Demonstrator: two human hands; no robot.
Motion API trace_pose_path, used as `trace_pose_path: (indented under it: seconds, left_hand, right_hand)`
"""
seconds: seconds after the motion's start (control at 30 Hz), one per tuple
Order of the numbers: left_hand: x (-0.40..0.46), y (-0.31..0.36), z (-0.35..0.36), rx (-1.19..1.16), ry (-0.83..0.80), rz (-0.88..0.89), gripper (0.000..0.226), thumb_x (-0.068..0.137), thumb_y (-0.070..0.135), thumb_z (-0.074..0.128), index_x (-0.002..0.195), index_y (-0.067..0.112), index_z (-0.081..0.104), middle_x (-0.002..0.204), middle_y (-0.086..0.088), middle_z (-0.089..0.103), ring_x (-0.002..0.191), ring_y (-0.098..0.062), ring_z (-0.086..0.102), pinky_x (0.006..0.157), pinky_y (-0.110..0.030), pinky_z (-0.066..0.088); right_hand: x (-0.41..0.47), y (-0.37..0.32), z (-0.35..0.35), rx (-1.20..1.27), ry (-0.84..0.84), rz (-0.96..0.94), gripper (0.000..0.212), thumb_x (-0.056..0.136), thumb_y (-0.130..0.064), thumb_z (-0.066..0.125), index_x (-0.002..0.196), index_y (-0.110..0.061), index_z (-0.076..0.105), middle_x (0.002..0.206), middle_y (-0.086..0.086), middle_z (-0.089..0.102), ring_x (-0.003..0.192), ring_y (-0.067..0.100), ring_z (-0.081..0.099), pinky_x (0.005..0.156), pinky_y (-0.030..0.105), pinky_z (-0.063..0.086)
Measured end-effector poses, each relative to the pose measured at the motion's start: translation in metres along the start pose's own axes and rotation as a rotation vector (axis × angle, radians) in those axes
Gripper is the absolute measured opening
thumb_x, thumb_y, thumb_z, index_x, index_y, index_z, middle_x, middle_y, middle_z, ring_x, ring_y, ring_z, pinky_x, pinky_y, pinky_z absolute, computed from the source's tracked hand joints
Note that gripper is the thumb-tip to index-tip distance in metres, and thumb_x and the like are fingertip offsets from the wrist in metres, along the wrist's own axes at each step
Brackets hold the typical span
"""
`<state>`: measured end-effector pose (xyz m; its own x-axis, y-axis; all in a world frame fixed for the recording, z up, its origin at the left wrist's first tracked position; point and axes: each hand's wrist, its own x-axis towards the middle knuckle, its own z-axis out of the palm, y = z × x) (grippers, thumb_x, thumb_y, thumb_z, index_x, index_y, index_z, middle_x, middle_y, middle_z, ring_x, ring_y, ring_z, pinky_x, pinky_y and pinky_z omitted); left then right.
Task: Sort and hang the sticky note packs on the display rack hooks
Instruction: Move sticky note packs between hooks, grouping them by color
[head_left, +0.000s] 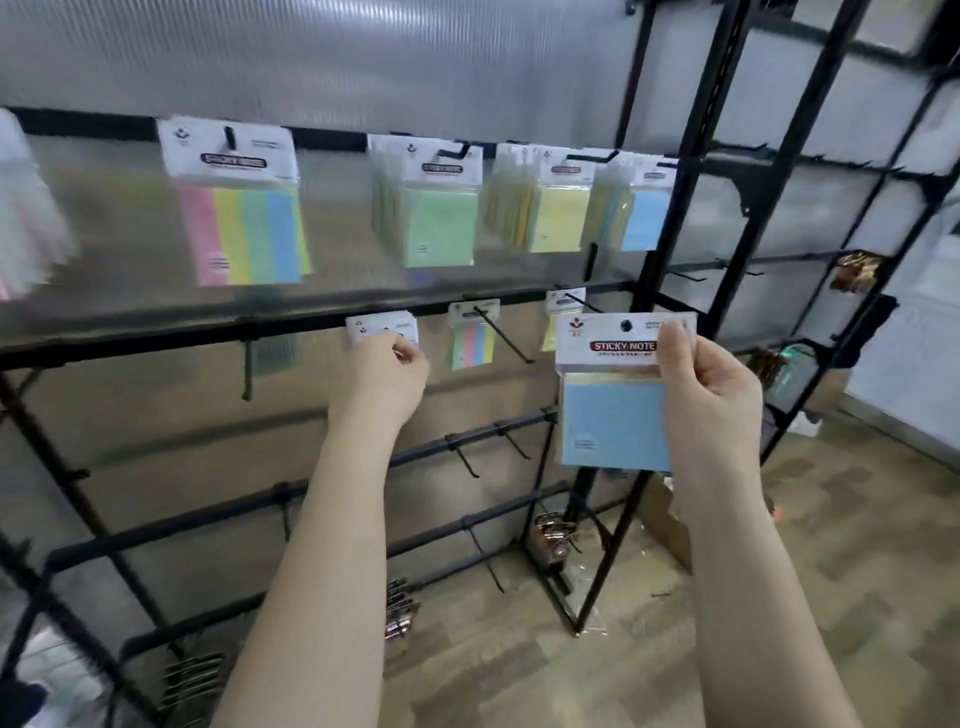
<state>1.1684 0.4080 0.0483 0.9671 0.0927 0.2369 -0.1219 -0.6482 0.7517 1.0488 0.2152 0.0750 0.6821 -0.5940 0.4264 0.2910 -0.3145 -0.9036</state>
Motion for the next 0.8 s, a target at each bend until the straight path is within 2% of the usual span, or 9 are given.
trace_pose_path:
  seconds: [0.1, 0.17, 0.23, 0.3, 0.37, 0.6, 0.67, 0.8]
  left_hand:
    - [-0.005, 0.023, 0.028, 0.025, 0.034, -0.038, 0.013, 0.090, 0.021, 0.046, 0.088, 0.019, 0.059, 0.090, -0.001, 0.061, 0.092, -0.026, 0.056, 0.073, -0.030, 0.044]
    - [-0.005, 0.035, 0.043, 0.077, 0.044, -0.044, 0.014, 0.091, 0.020, 0.045, 0.090, 0.019, 0.059, 0.081, 0.002, 0.059, 0.079, -0.022, 0.055, 0.076, -0.032, 0.047]
    - [0.000, 0.046, 0.056, 0.135, 0.046, -0.044, 0.014, 0.091, 0.020, 0.045, 0.089, 0.018, 0.059, 0.072, 0.006, 0.055, 0.066, -0.014, 0.049, 0.065, -0.029, 0.043]
    - [0.006, 0.056, 0.068, 0.136, 0.036, -0.060, 0.012, 0.091, 0.019, 0.046, 0.089, 0.018, 0.058, 0.080, 0.003, 0.059, 0.070, -0.016, 0.051, 0.056, -0.026, 0.036]
    - [0.015, 0.064, 0.081, 0.121, 0.030, -0.066, 0.013, 0.091, 0.019, 0.047, 0.092, 0.019, 0.060, 0.090, 0.002, 0.062, 0.079, -0.020, 0.054, 0.061, -0.027, 0.037]
    - [0.069, 0.079, 0.126, 0.103, 0.010, -0.001, 0.012, 0.092, 0.021, 0.048, 0.091, 0.021, 0.060, 0.095, 0.002, 0.061, 0.091, -0.022, 0.057, 0.071, -0.031, 0.042]
    - [0.092, 0.084, 0.136, 0.116, 0.008, 0.010, 0.013, 0.092, 0.023, 0.047, 0.089, 0.020, 0.060, 0.093, 0.001, 0.062, 0.089, -0.022, 0.057, 0.070, -0.031, 0.042]
    - [0.127, 0.094, 0.150, 0.112, 0.006, 0.029, 0.015, 0.091, 0.022, 0.048, 0.094, 0.016, 0.060, 0.092, 0.001, 0.059, 0.087, -0.022, 0.054, 0.068, -0.030, 0.040]
  right_hand:
    - [0.029, 0.013, -0.037, -0.013, -0.008, -0.014, 0.045, 0.096, -0.041, 0.050, 0.078, -0.001, 0.060, 0.070, 0.005, 0.056, 0.062, 0.012, 0.044, 0.054, 0.026, 0.031]
    - [0.047, 0.021, -0.054, -0.009, -0.012, -0.008, 0.048, 0.096, -0.042, 0.050, 0.083, 0.004, 0.060, 0.073, 0.007, 0.055, 0.064, 0.014, 0.043, 0.054, 0.026, 0.030]
    - [0.063, 0.032, -0.066, 0.014, -0.004, 0.002, 0.048, 0.096, -0.042, 0.051, 0.083, 0.004, 0.059, 0.074, 0.007, 0.054, 0.066, 0.015, 0.042, 0.057, 0.027, 0.031]
    - [0.078, 0.041, -0.074, 0.044, 0.015, 0.018, 0.049, 0.094, -0.045, 0.053, 0.079, 0.001, 0.057, 0.073, 0.006, 0.054, 0.067, 0.017, 0.043, 0.062, 0.029, 0.033]
    - [0.093, 0.050, -0.079, 0.068, 0.035, 0.034, 0.049, 0.092, -0.048, 0.052, 0.076, -0.002, 0.055, 0.071, 0.005, 0.052, 0.068, 0.018, 0.043, 0.064, 0.033, 0.035]
    - [0.151, 0.077, -0.071, 0.132, 0.066, 0.036, 0.038, 0.098, -0.039, 0.047, 0.065, -0.024, 0.058, 0.067, -0.010, 0.059, 0.070, 0.019, 0.052, 0.065, 0.037, 0.041]
    - [0.171, 0.081, -0.062, 0.134, 0.067, 0.010, 0.035, 0.099, -0.035, 0.048, 0.068, -0.025, 0.060, 0.068, -0.012, 0.062, 0.069, 0.015, 0.055, 0.064, 0.034, 0.044]
    - [0.211, 0.083, -0.044, 0.137, 0.036, -0.037, 0.026, 0.100, -0.030, 0.048, 0.079, -0.023, 0.063, 0.068, -0.016, 0.066, 0.058, 0.001, 0.057, 0.053, 0.019, 0.047]
